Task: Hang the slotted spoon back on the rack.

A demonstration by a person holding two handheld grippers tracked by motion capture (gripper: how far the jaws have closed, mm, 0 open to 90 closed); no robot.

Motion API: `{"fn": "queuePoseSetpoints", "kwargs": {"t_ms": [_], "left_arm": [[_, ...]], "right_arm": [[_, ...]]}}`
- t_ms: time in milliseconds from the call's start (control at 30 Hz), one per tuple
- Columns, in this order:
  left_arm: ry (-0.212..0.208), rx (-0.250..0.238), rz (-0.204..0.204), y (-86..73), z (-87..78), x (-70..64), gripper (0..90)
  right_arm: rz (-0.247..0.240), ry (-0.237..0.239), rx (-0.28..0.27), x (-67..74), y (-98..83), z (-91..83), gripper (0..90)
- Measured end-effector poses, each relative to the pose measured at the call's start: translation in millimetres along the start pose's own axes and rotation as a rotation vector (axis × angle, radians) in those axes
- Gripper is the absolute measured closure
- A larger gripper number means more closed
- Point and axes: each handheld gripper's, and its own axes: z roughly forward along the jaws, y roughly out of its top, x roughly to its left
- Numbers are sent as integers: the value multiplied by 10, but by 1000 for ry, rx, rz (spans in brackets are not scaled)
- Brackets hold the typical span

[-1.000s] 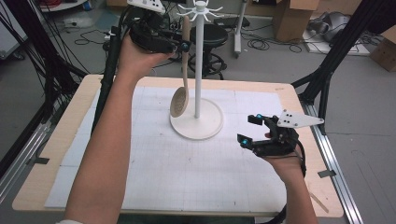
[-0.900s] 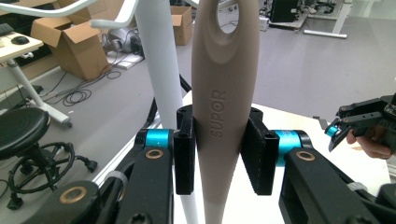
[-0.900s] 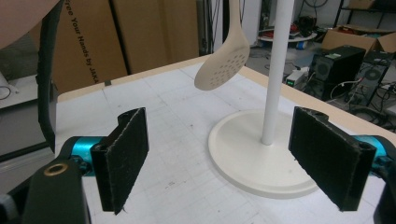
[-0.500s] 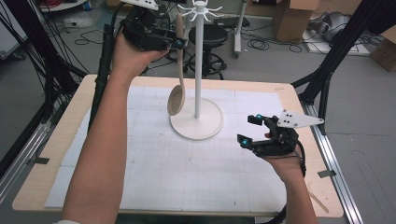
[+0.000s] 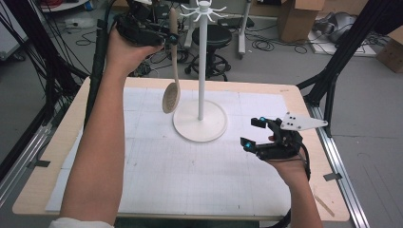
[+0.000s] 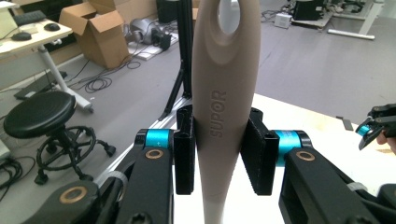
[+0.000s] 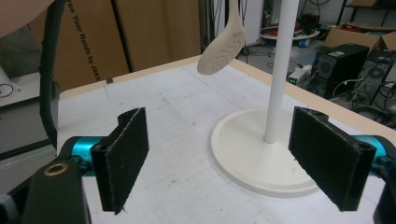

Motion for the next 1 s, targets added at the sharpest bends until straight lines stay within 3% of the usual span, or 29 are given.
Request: {"fn": "queuePoseSetpoints", "kwargs": {"t_ms": [167,1000], "left_arm": [[1,29,12,31,58,-3,683],[-5,80,21,105,291,-33,681]], "right_arm": [[11,2,5,-3,-9,-1,193],[7,10,1,10,-3,2,194]]}}
